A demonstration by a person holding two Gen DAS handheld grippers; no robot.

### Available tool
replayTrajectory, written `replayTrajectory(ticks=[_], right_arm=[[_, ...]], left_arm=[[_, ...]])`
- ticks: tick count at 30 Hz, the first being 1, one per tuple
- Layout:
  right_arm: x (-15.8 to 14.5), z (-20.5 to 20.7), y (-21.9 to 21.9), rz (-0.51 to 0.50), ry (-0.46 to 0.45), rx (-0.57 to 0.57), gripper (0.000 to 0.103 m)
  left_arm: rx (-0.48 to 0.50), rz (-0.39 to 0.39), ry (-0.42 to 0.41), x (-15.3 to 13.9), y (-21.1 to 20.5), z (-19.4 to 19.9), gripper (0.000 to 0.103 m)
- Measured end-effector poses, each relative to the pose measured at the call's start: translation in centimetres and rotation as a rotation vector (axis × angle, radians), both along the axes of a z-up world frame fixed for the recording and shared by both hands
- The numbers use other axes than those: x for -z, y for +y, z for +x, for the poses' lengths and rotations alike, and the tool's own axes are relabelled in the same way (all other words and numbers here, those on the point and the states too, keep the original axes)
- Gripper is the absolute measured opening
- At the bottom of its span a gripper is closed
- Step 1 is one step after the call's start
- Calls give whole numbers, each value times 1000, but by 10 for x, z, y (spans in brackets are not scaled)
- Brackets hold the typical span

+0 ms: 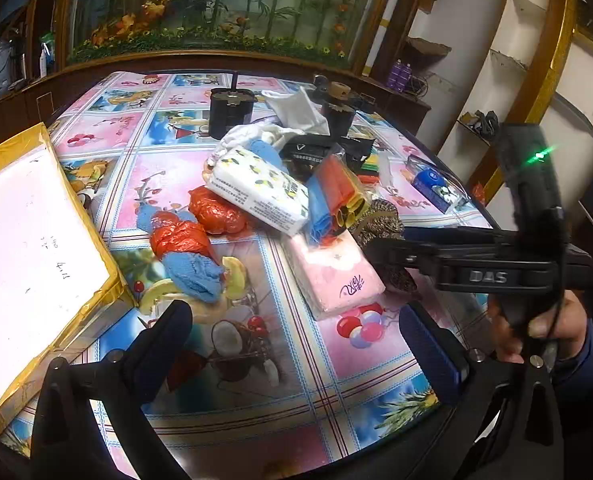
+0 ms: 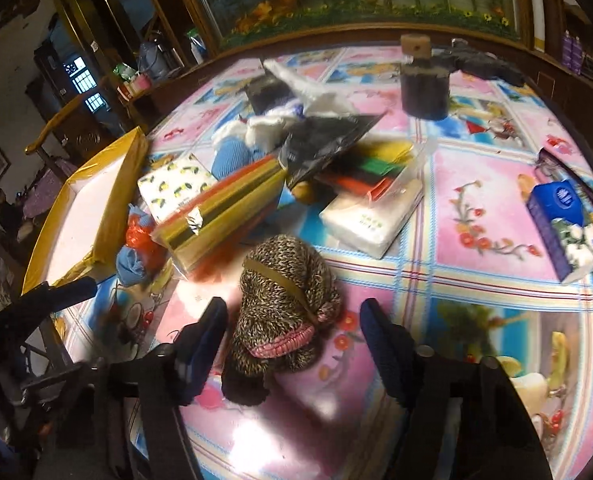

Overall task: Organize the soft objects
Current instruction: 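Move the left tool to the pink tissue pack while the right tool reaches the brown knitted ball, then grasp the pink tissue pack with the left tool while the right tool grasps the knitted ball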

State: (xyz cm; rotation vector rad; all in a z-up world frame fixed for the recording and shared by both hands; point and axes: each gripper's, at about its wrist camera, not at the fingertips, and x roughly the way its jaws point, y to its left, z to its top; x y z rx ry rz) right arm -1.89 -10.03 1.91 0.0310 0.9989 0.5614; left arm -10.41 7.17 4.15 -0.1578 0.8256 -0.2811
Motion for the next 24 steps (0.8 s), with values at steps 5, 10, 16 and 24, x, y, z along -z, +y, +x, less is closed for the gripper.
replayTrajectory(ticks=[5, 10, 16, 24], right_arm=[[2, 2, -11, 40, -12, 23, 53], [-6, 4, -36, 49, -64, 89, 52], [1, 9, -54, 128, -17, 110, 52], [6, 11, -59, 176, 14, 106, 53]], left_arm=[[5, -7, 7, 0, -7, 3, 103], [26, -24, 72, 1, -22, 20, 103], [-11, 53, 127, 5, -50, 44, 100], [-65, 117, 224, 27, -57, 77, 75]])
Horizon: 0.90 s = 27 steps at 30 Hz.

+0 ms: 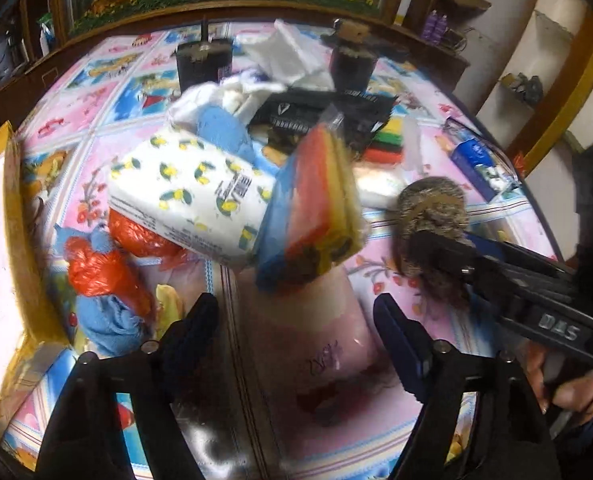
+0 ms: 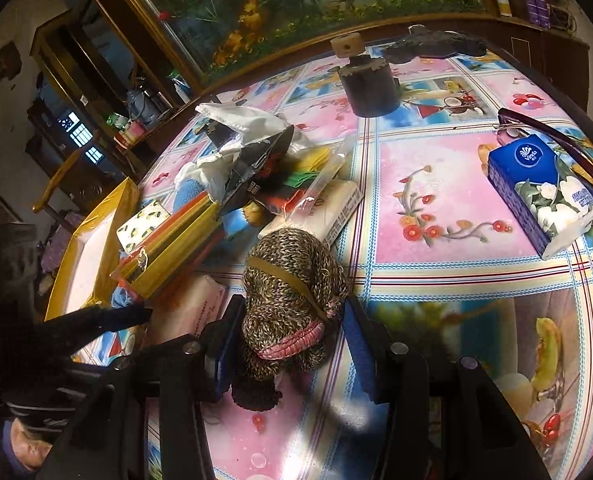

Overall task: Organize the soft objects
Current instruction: 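Grasp the pink tissue pack with the left tool while the right tool grasps the knitted ball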

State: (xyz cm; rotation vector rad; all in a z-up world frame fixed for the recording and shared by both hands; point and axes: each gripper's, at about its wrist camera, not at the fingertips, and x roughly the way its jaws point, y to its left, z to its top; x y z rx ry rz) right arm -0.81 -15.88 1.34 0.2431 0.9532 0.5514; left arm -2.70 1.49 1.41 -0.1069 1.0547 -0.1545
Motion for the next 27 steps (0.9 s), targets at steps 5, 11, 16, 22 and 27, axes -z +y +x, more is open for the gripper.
replayTrajectory(ticks=[5, 11, 16, 22, 27], right_arm=[[-1, -1, -1, 0, -5, 0, 53], [-8, -10, 1, -37, -55, -5, 53], [-17, -18, 6, -32, -79, -26, 53], [-35, -31, 23, -34, -135, -77, 53], [-46, -38, 41, -42, -159, -117, 53]], left_arm=[[31, 1, -37, -3, -3, -8, 57], [91, -98, -49, -11, 3, -31, 57], [110, -138, -120, -31, 13, -51, 57], [72, -132, -216, -54, 32, -66, 57], [18, -118, -259, -63, 53, -74, 57]])
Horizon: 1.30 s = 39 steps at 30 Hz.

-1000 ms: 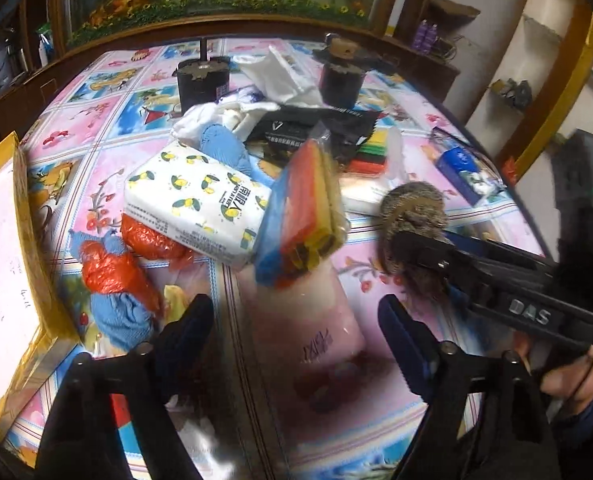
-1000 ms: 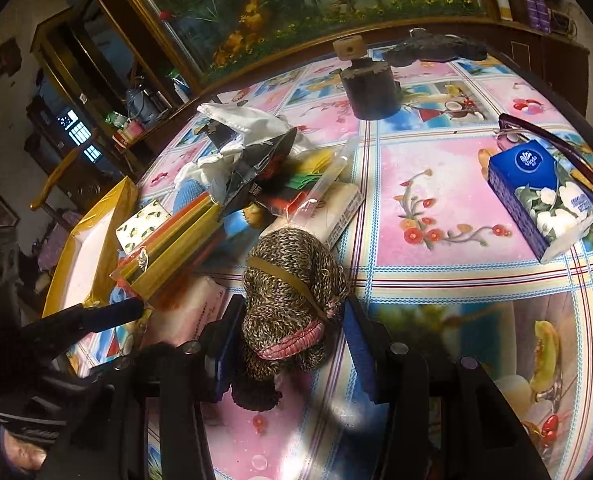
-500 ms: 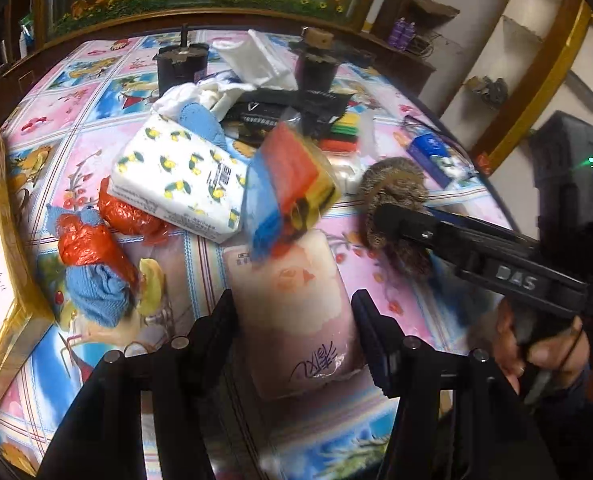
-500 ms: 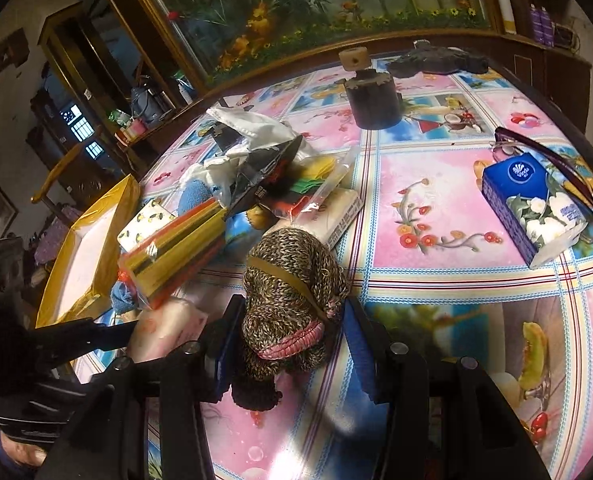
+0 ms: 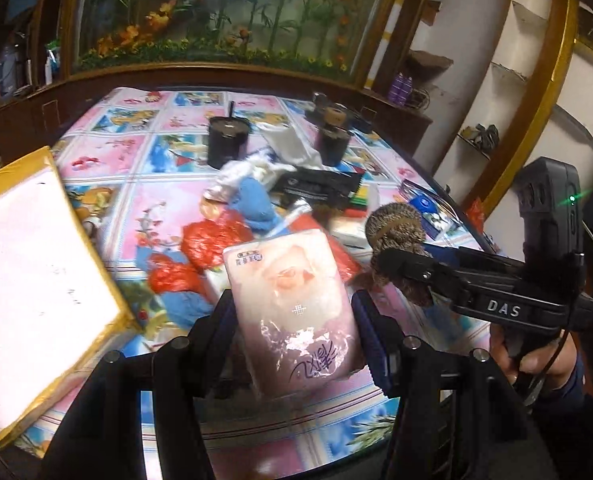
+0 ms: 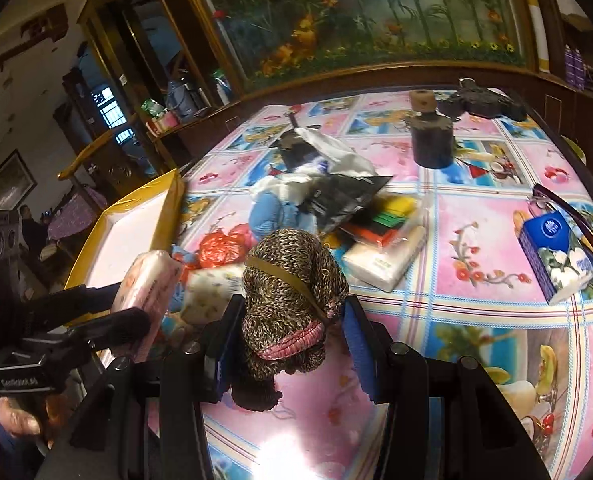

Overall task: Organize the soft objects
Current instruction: 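Grasp the pink tissue pack with the left tool while the right tool grasps the knitted ball, then carry both items into the yellow-rimmed white tray and open both tools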

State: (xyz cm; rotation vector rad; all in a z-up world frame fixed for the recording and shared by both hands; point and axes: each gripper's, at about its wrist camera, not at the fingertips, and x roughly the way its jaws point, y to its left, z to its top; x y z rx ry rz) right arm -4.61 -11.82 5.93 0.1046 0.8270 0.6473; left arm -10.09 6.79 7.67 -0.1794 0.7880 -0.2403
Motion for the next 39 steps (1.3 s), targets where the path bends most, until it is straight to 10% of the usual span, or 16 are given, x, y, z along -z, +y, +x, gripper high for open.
replayTrajectory(ticks=[23, 39], right_arm=[[-37, 8, 173, -47, 16, -302, 53], [-39, 118, 362, -70, 152, -363, 53]], left_arm=[[-399, -17, -47, -12, 177, -30, 57], [-520, 46, 114, -8, 269, 56, 57]])
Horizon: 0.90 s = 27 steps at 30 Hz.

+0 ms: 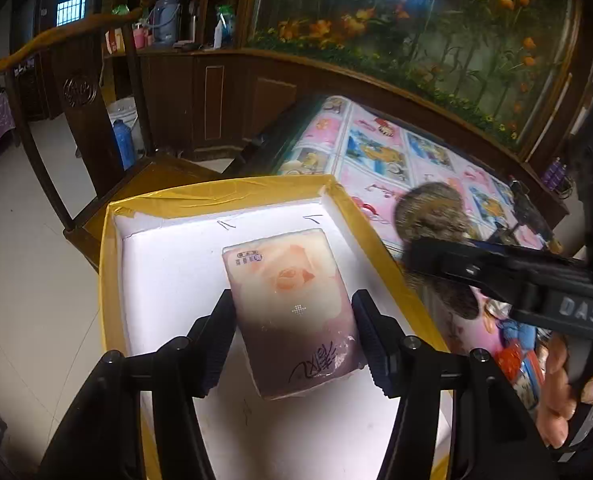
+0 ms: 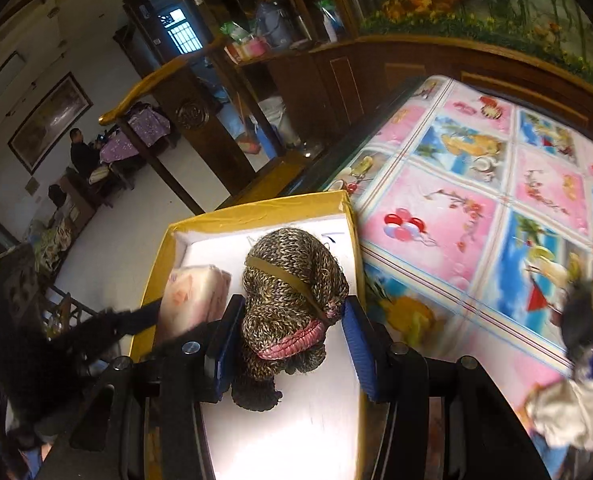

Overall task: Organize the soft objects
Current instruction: 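Carry both items into the yellow-rimmed white tray and open both tools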

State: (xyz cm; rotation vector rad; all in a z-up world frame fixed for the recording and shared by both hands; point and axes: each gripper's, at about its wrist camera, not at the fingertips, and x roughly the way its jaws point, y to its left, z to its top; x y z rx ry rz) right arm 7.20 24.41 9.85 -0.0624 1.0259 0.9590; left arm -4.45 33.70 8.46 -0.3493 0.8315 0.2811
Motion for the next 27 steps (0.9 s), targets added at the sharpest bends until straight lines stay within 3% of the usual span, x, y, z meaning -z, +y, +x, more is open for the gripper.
replayTrajectory(ticks=[4, 11, 18, 23, 27], right_arm=[[20, 23, 33, -39, 33, 4, 53], [40, 40, 72, -109, 6, 1, 53], [48, 50, 84, -117, 1, 13, 55], [47, 53, 82, -102, 7, 14, 60], [41, 50, 72, -82, 14, 17, 61]], left_arm=[[-4, -7, 48, 13, 7, 18, 58], [-37, -61, 85, 29, 22, 33, 58], [-49, -87, 97, 38, 29, 43, 60], [-60, -133, 76, 40, 35, 42, 74], [-58, -140, 47, 34, 35, 37, 75]])
